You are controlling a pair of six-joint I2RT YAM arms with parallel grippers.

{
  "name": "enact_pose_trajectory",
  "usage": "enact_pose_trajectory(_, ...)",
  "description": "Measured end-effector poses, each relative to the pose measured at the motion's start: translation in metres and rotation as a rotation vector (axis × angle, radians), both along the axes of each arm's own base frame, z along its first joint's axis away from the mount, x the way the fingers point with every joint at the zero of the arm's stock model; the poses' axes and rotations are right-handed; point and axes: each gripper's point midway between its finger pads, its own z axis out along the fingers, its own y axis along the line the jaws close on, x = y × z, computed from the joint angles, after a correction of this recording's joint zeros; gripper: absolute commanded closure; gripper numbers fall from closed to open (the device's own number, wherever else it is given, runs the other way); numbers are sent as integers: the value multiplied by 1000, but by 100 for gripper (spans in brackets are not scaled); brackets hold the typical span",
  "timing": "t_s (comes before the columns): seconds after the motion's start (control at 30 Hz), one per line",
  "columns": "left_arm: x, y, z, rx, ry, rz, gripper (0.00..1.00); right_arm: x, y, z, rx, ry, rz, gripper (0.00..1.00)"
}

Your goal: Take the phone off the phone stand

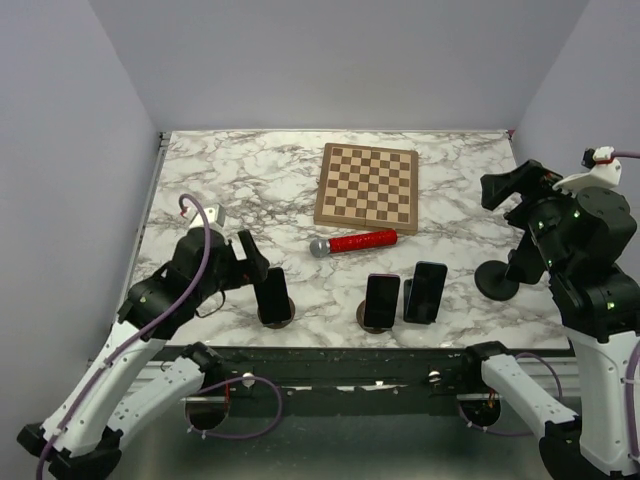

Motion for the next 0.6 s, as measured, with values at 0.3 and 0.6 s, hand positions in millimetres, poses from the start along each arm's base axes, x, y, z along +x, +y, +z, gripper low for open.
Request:
enact_pose_trajectory(0.3, -28, -22, -33, 74, 126, 23, 1, 1, 6, -8, 17, 15, 29, 0)
enact_pose_trajectory(0.6, -11, -24, -63, 200, 191, 184, 1, -6, 5, -3, 22, -6, 30, 0)
